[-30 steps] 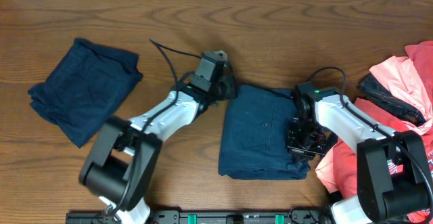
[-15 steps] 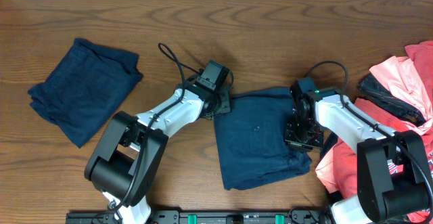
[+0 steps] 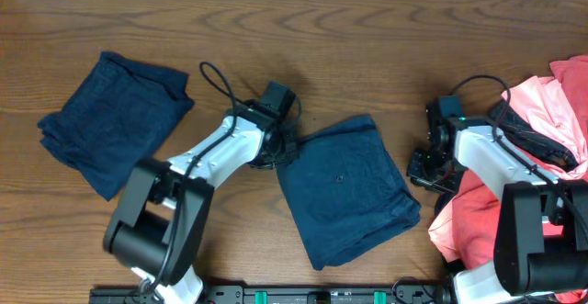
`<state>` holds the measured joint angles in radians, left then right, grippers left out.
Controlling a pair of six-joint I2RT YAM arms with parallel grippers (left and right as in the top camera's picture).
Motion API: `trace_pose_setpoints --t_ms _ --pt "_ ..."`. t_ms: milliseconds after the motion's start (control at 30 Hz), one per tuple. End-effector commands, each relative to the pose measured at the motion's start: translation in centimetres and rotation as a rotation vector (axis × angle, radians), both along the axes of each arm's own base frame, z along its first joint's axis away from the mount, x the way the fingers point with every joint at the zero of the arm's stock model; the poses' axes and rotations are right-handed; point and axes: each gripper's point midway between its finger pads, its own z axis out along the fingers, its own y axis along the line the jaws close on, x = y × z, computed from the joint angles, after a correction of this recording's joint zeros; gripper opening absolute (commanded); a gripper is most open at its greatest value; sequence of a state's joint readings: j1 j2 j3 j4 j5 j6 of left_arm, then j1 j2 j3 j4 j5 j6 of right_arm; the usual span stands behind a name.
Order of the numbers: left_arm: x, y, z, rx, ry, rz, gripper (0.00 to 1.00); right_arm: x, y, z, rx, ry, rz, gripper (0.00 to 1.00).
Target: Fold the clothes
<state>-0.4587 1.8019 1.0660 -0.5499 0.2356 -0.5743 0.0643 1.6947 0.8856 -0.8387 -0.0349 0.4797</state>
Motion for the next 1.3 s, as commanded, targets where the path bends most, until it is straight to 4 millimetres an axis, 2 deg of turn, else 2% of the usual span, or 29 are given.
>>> trace_pose_setpoints --t_ms 0,33,133,200,300,467,567,700,933,967,1033,1067,1133,1267 --pt "2.0 0.4 4.2 -0.062 -0.133 0.038 0.69 -0.1 -1.2 -0.2 -0.032 0.004 0.011 0.28" --pt "2.8 0.4 5.3 -0.08 -0.182 0.038 0.82 -0.1 -1.2 -0.2 -0.032 0.004 0.01 0.29" --pt "4.9 0.0 8.6 -0.119 -0.347 -0.036 0.95 -0.1 -1.2 -0.2 -0.028 0.004 0.01 0.31" --pt "5.6 -0.8 9.9 -0.14 -0.427 -0.13 0.95 -0.1 -1.2 -0.2 -0.028 0.004 0.01 0.32" --pt "5.3 -2.3 10.1 -0.188 -0.464 -0.292 0.96 -0.1 -1.1 -0.2 -0.027 0.004 0.01 0.33" --pt "4.2 -3.6 7.8 -0.22 -0.43 -0.47 0.98 -0.2 -1.1 -0.1 -0.024 0.008 0.01 0.33" --pt "3.2 -4.6 5.5 -0.282 -0.36 -0.537 0.98 -0.4 -1.0 -0.1 -0.021 0.013 0.01 0.33" --pt "2.0 -5.2 2.5 -0.325 -0.268 -0.569 0.98 -0.4 -1.0 -0.1 -0.021 0.016 0.009 0.33" --pt "-0.5 -4.7 -3.1 -0.305 -0.079 -0.564 0.98 -0.4 -1.0 -0.1 -0.021 0.016 0.009 0.33" --pt "-0.8 -4.7 -3.6 -0.302 -0.06 -0.564 0.93 -0.4 -1.0 -0.1 -0.021 0.016 0.009 0.33" --pt "-1.5 -4.4 -4.6 -0.296 -0.017 -0.559 0.76 -0.4 -1.0 -0.1 -0.021 0.016 0.01 0.33" --pt "-1.8 -4.3 -4.8 -0.293 0.001 -0.557 0.62 -0.4 -1.0 -0.1 -0.021 0.016 0.01 0.33" --pt "-2.4 -4.0 -4.9 -0.288 0.03 -0.553 0.41 -0.4 -1.0 -0.1 -0.021 0.016 0.01 0.33" --pt "-3.1 -3.5 -5.1 -0.273 0.066 -0.548 0.24 -0.4 -1.0 -0.1 -0.021 0.015 0.01 0.33"
